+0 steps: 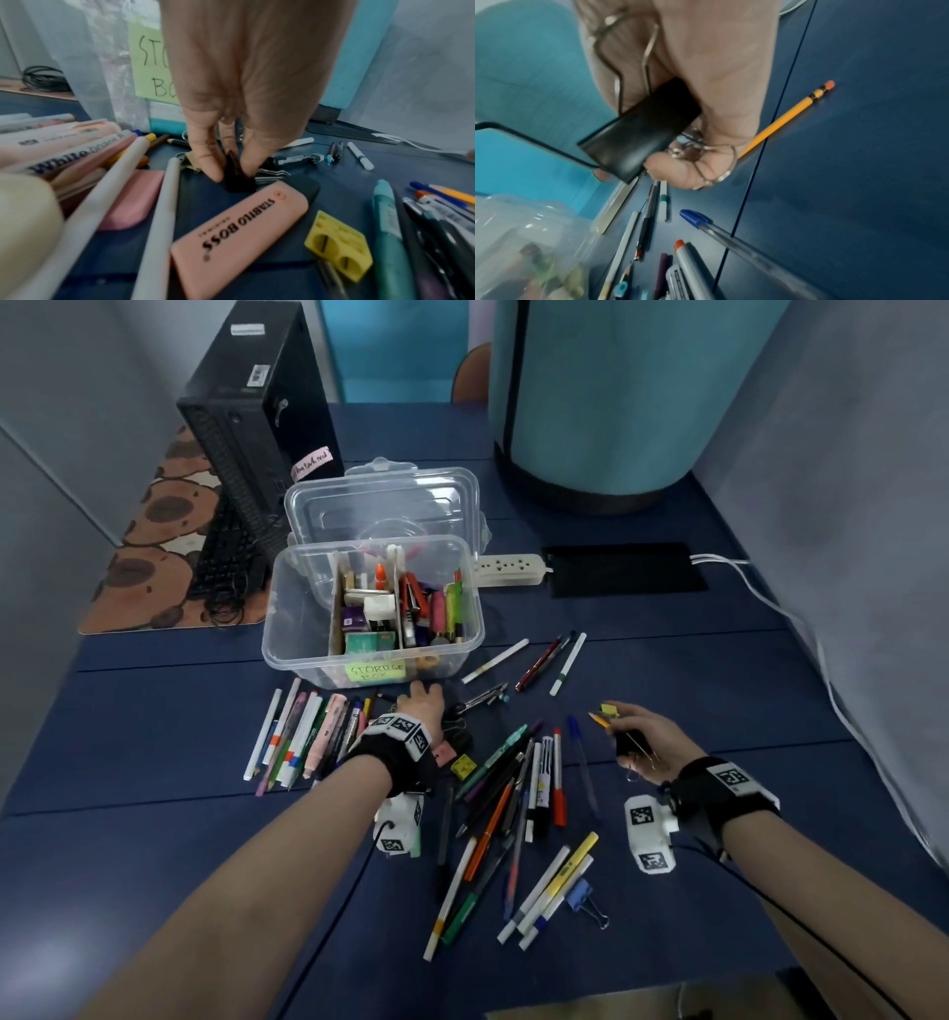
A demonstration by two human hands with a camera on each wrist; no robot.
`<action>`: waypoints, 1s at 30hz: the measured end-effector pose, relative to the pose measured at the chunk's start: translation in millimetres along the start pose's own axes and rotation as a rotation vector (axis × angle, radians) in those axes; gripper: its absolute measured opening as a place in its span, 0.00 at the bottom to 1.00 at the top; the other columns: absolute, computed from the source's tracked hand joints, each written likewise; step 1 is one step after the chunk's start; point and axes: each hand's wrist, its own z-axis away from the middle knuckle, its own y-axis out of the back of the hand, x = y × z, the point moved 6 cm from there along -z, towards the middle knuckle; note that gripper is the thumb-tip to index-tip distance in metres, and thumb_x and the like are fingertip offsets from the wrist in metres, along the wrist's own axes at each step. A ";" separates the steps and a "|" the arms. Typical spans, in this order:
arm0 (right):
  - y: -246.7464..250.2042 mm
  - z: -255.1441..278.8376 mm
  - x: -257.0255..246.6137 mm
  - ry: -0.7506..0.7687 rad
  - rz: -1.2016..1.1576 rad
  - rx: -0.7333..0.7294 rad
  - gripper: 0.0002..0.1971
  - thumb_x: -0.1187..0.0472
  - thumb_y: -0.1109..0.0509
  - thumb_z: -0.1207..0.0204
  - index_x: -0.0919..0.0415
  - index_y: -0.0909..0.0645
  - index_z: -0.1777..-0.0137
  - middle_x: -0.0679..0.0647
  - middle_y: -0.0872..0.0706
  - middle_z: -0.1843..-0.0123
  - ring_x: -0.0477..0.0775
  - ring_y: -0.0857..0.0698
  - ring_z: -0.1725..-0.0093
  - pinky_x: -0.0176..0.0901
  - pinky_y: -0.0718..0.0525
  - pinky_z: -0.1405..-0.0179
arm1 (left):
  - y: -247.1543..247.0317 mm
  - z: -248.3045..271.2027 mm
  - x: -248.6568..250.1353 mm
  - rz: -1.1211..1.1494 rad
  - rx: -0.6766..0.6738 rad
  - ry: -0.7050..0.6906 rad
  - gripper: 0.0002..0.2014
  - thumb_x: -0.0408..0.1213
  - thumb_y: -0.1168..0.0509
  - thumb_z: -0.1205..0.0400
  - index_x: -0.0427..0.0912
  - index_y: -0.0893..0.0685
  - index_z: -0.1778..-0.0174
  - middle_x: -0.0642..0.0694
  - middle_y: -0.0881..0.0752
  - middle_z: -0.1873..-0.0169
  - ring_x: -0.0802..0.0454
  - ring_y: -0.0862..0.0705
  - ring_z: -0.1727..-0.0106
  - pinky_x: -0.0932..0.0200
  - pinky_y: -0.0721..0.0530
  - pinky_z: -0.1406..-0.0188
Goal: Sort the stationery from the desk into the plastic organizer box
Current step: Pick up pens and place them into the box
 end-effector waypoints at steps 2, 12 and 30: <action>0.3 6.4 3.8 -0.041 -0.009 -0.042 0.19 0.75 0.40 0.22 0.62 0.23 0.34 0.58 0.22 0.65 0.51 0.21 0.72 0.38 0.26 0.84 | -1.0 0.0 0.6 -0.023 0.012 0.003 0.24 0.28 0.37 0.21 0.33 0.35 0.29 0.32 0.35 0.30 0.29 0.28 0.31 0.41 0.27 0.32; -17.7 39.8 37.5 -0.138 -0.049 -0.249 0.05 0.60 0.30 0.22 0.59 0.23 0.57 0.54 0.21 0.67 0.49 0.19 0.73 0.36 0.21 0.81 | 15.6 15.6 -4.7 0.057 0.101 -0.080 0.10 0.30 0.39 0.18 0.35 0.22 0.41 0.33 0.38 0.30 0.30 0.18 0.44 0.43 0.20 0.40; -55.1 84.9 98.2 -0.045 1.804 -0.260 0.28 0.47 0.22 0.30 0.65 0.21 0.37 0.55 0.17 0.45 0.57 0.15 0.45 0.48 0.16 0.52 | 17.9 54.0 -12.6 0.886 0.134 0.088 0.07 0.40 0.46 0.15 0.42 0.27 0.52 0.42 0.19 0.61 0.46 0.20 0.68 0.54 0.18 0.66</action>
